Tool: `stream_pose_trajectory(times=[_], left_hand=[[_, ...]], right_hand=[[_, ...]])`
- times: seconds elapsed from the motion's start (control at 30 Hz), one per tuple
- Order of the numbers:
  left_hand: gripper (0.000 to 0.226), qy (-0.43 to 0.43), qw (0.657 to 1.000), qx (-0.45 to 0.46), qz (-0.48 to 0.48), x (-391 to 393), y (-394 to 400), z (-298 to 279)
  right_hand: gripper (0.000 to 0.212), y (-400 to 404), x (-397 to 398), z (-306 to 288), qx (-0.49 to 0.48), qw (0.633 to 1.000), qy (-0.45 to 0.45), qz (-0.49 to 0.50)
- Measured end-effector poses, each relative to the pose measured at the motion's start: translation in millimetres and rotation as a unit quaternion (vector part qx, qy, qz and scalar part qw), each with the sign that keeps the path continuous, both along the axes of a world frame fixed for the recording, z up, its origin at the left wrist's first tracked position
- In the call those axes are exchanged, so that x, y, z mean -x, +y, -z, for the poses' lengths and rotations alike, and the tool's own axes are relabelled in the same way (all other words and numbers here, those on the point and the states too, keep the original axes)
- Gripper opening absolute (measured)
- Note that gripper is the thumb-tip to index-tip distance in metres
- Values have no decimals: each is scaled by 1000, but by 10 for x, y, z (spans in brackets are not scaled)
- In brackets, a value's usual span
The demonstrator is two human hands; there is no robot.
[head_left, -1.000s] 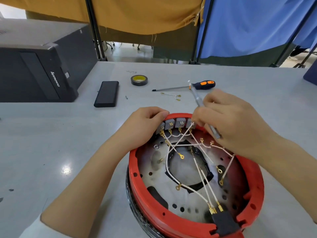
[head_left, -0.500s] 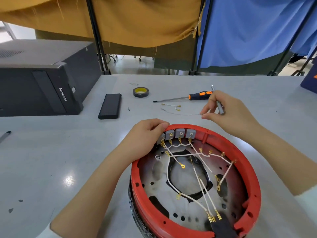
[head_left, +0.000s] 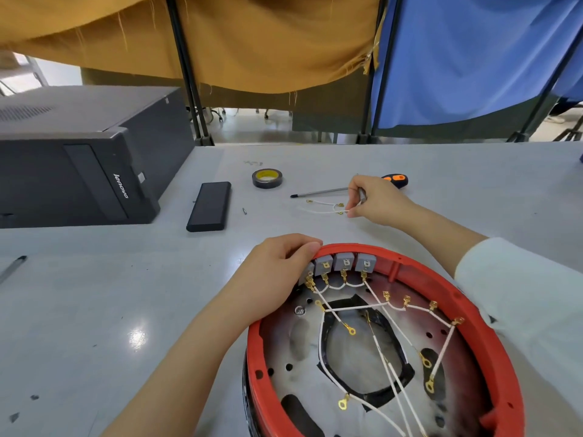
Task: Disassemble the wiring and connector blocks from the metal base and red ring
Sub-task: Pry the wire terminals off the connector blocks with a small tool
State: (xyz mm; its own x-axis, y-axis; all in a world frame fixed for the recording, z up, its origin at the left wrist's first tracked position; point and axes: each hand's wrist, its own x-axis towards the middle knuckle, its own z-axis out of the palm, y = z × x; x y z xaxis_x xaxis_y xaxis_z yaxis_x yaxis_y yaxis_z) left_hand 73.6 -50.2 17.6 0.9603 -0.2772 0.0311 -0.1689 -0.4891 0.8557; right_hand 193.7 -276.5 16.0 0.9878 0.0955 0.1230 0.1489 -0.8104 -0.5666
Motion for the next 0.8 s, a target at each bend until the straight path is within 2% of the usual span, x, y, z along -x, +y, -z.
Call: stream_pose_trajectory(times=[0.27,0.33,0.43,0.57,0.67,0.8], left_hand=[[24,0,1000,4,4,4,3,6],[24,1,1000,6,4,9,0,0],[23,-12,1000,5,-2,28,-6,-12],[23,-28,999,-46,3,51,36,-51],[31,22,995,-80,51,68,94,-98],[31,21,991,-126,41,77,137,-125]], right_hand=[[19,-14,68,-28,22,999,-22,16],[19,34,230,-129,-8,999,-39,4],[18,149,608,-292,-106,992,-38,-51],[20,261,1110,-298,-210,969,-24,-126],[18,269,1277,-246,-223,966,-3,-134],[19,249,1298,-235,-207,972,-8,-108]])
